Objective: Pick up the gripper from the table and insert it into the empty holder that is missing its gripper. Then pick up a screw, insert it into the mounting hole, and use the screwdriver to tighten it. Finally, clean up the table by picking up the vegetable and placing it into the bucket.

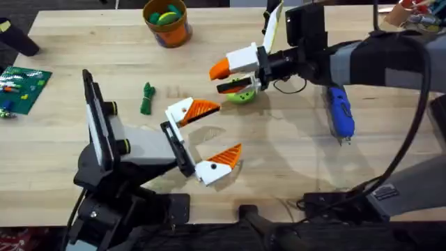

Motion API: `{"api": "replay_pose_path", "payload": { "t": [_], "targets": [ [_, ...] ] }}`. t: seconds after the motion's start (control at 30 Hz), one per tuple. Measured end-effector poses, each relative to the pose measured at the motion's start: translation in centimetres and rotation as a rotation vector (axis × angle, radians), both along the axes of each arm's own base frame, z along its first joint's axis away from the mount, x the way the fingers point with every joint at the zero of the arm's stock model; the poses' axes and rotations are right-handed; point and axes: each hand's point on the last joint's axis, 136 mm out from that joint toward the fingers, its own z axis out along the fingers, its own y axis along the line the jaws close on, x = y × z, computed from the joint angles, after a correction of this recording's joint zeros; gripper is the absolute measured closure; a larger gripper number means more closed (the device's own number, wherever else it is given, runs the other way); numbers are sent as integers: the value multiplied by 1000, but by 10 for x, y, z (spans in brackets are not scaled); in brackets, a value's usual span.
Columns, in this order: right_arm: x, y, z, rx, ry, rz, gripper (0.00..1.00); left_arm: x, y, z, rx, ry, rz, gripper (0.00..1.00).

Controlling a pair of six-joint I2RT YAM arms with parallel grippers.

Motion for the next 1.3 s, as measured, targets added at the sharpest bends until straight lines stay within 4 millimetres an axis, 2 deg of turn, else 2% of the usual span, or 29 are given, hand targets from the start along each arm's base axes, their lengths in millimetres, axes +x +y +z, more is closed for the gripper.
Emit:
{"api": "replay_pose_path", "payload": {
  "t": [0.37,0.73,0.83,0.97,1.1,1.2,1.3],
  "targets": [
    [-20,-1,4,51,-1,97,9,16,9,1,4,-10,105,9],
    [-46,22,2,45,-23,179,8,23,15,1,6,-12,157,9],
    [-45,22,2,45,-26,178,58,23,15,1,6,-12,158,9],
    [-44,22,2,44,-32,175,288,23,15,1,6,-12,158,9],
    [-43,22,0,36,-36,166,213,22,14,1,6,-12,153,9],
    [-42,23,-1,30,-38,160,220,21,13,1,4,-10,143,9],
    [-41,23,-1,28,-40,157,271,20,13,1,3,-9,138,9]
  ]
}}
